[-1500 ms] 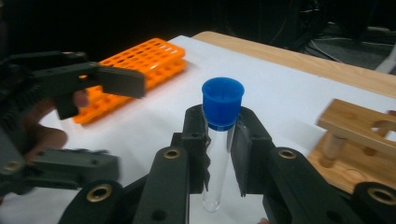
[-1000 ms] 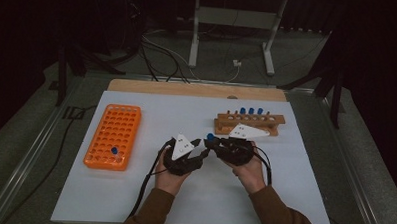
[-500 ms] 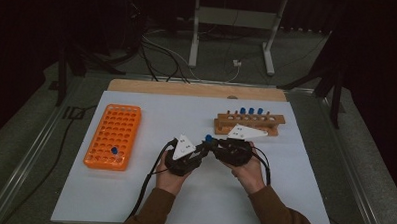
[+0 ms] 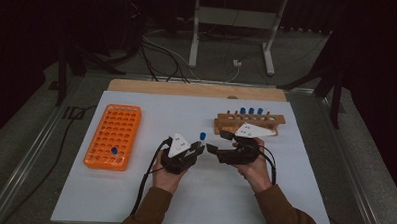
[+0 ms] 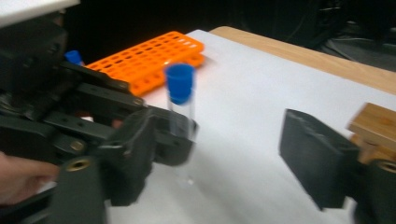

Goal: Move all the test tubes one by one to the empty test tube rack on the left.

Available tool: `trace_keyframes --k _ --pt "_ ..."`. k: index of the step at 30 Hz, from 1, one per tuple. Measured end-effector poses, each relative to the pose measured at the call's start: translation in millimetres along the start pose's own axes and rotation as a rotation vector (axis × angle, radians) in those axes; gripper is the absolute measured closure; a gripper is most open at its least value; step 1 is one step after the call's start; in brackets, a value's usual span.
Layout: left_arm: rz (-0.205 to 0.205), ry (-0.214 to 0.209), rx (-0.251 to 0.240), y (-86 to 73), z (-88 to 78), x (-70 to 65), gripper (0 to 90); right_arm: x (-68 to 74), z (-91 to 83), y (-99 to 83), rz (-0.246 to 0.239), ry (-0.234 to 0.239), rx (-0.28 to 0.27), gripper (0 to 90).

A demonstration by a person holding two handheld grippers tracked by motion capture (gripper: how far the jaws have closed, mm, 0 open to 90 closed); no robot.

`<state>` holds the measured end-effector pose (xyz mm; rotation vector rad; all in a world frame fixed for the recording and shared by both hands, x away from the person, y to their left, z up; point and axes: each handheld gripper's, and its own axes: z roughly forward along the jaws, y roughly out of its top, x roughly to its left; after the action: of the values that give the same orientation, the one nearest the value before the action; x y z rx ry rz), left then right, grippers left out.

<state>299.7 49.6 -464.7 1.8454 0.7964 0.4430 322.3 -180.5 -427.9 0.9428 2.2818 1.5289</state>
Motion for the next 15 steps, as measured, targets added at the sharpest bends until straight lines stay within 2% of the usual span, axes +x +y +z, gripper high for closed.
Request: trace_keyframes --k 2,10,15 --pt "-0.009 0.006 -0.005 -0.1 -2.4 1.8 78.2 -2.6 -1.9 -0.9 -0.002 -0.022 0.000 15.9" --pt "-0.023 0.029 -0.021 1.3 -16.5 11.3 78.1 -17.6 -10.2 -8.8 0.008 -0.099 0.018 3.8" --pt "-0.037 0.051 -0.031 2.2 -27.7 19.0 78.1 -28.6 -18.2 -15.8 0.024 -0.142 0.018 0.9"
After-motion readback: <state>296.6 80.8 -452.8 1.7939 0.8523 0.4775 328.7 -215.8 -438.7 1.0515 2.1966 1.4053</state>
